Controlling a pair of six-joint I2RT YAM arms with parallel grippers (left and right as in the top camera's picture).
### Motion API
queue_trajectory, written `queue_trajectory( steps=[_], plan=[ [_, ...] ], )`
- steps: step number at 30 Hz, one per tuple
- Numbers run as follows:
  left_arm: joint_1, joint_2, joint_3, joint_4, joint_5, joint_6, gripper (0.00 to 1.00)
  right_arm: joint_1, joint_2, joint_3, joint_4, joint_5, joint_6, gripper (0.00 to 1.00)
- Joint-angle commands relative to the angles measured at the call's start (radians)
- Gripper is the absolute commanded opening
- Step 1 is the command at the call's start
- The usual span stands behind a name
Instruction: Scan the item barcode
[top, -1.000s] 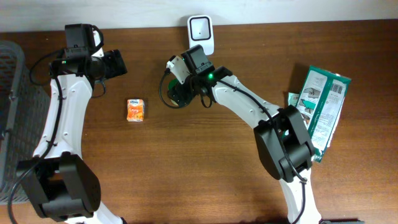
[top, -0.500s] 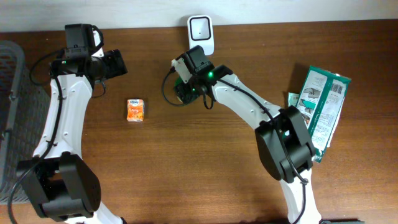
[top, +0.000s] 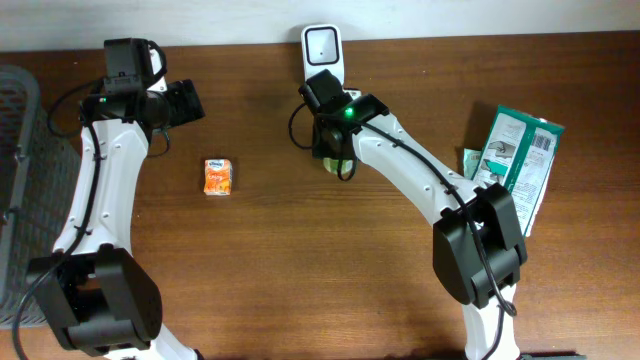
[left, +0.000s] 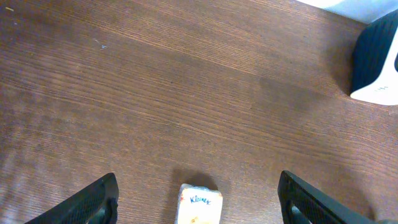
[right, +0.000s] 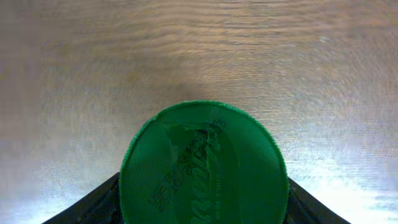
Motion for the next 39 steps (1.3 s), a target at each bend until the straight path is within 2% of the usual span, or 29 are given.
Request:
queue_trajectory(
  steps=[1,4,7,8,11,15,17,21,24,28,31,39],
  plan=[
    [0.002,-0.006,0.000,0.003,-0.004,0.009,0.80,-0.002,0.026,-0.042,0.017,0.054,0.213,0.61],
    [0.002,-0.006,0.000,0.003,-0.004,0.009,0.80,-0.002,0.027,-0.043,0.016,0.054,0.213,0.62],
    [0.002,-0.006,0.000,0.003,-0.004,0.009,0.80,-0.001,0.027,-0.043,-0.009,0.034,0.166,0.80],
    [0.002,-0.006,0.000,0.003,-0.004,0.009,0.81,-0.001,0.027,-0.042,-0.014,0.025,0.127,0.83],
    [0.002,-0.006,0.000,0.003,-0.004,0.009,0.81,-0.002,0.021,-0.038,-0.041,0.016,-0.032,0.92],
    [0.003,-0.006,0.000,0.003,-0.007,0.009,0.82,-0.024,-0.004,0.065,-0.141,-0.016,-0.338,0.98],
    [0.002,-0.006,0.000,0.003,-0.008,0.009,0.82,-0.043,-0.005,0.141,-0.195,-0.076,-0.502,0.99],
    [0.002,-0.006,0.000,0.003,-0.008,0.009,0.82,-0.072,0.003,0.153,-0.188,-0.205,-0.691,0.98],
    [0.002,-0.006,0.000,0.002,-0.008,0.009,0.82,-0.088,0.029,0.146,-0.180,-0.230,-0.694,0.99],
    [0.002,-0.006,0.000,0.002,-0.008,0.009,0.92,-0.095,0.064,0.144,-0.159,-0.278,-0.694,0.99],
    [0.002,-0.006,0.000,0.002,-0.008,0.009,0.94,-0.094,0.095,0.143,-0.150,-0.285,-0.693,1.00],
    [0.002,-0.006,0.000,-0.002,-0.031,0.009,0.95,-0.125,0.143,0.140,-0.136,-0.281,-0.645,0.83]
  ],
)
